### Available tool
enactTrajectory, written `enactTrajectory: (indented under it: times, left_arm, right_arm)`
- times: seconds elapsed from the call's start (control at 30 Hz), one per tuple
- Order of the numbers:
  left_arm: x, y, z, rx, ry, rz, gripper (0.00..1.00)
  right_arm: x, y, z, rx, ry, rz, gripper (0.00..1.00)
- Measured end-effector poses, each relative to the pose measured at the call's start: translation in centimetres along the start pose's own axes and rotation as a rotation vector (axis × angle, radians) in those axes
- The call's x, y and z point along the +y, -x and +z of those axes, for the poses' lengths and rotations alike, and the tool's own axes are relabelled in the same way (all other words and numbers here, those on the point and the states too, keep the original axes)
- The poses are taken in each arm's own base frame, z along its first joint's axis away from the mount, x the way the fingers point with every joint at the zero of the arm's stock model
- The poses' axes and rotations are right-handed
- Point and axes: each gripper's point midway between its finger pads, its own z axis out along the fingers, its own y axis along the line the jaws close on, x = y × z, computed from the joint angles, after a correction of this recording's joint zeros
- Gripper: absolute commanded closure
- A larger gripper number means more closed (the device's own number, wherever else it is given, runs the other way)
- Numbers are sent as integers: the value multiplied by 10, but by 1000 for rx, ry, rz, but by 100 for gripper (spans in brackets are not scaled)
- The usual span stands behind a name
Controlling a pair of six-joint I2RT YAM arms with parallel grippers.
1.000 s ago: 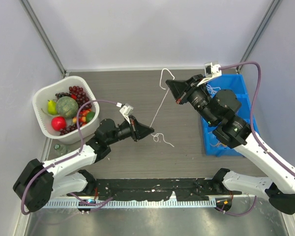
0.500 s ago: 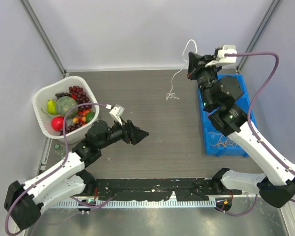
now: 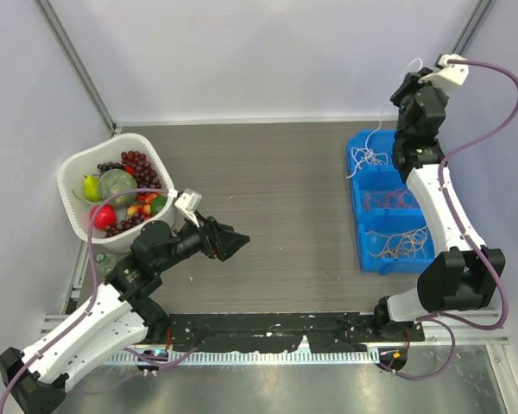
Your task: Untangle the cables
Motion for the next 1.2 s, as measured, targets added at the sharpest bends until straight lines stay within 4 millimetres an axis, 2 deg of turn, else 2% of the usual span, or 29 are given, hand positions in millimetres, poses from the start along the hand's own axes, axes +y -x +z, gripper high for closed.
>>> enactTrajectory:
  times: [0.07, 0.1, 0.2, 0.33, 0.43, 0.6, 0.67, 0.73, 0.83, 0.93, 1.0, 1.03, 1.1, 1.2]
  left_arm:
    - [1, 0, -3, -4, 5, 0, 22]
    - [1, 0, -4, -5, 8, 0, 22]
    - [3, -2, -5, 0, 18, -2, 21]
    - [7, -6, -2, 19, 31, -7, 20]
    - [11, -12, 2, 44, 44, -14, 20]
    - [14, -17, 5, 65, 50, -20, 19]
    - [14, -17, 5, 65, 49, -20, 19]
    - [14, -17, 5, 65, 49, -20, 19]
    - [14, -17, 5, 65, 49, -20, 18]
    - [14, -17, 5, 66, 50, -21, 18]
    - [14, -17, 5, 66, 50, -21, 18]
    - [14, -17, 5, 67, 50, -21, 19]
    - [14, -17, 4, 67, 51, -21, 18]
    - [14, -18, 4, 69, 52, -22, 19]
  right_arm:
    - [-20, -1, 9, -1, -34, 16, 99]
    - [-31, 3, 12, -11, -52, 27, 99]
    - [-49, 20, 19, -45, -83, 58, 99]
    - [-52, 50, 23, -107, -87, 78, 99]
    - [-51, 65, 24, -139, -83, 82, 99]
    - [-55, 58, 26, -124, -94, 69, 99]
    - [-61, 42, 26, -95, -107, 64, 99]
    - [-70, 13, 24, -39, -129, 58, 99]
    - [-89, -52, 12, 95, -179, 59, 100]
    - [-114, -124, -13, 260, -254, 65, 99]
    - [-128, -161, -32, 355, -306, 66, 99]
    - [-134, -172, -39, 388, -329, 65, 99]
    - [-139, -179, -46, 419, -356, 64, 99]
    - [-142, -170, -41, 423, -381, 69, 99]
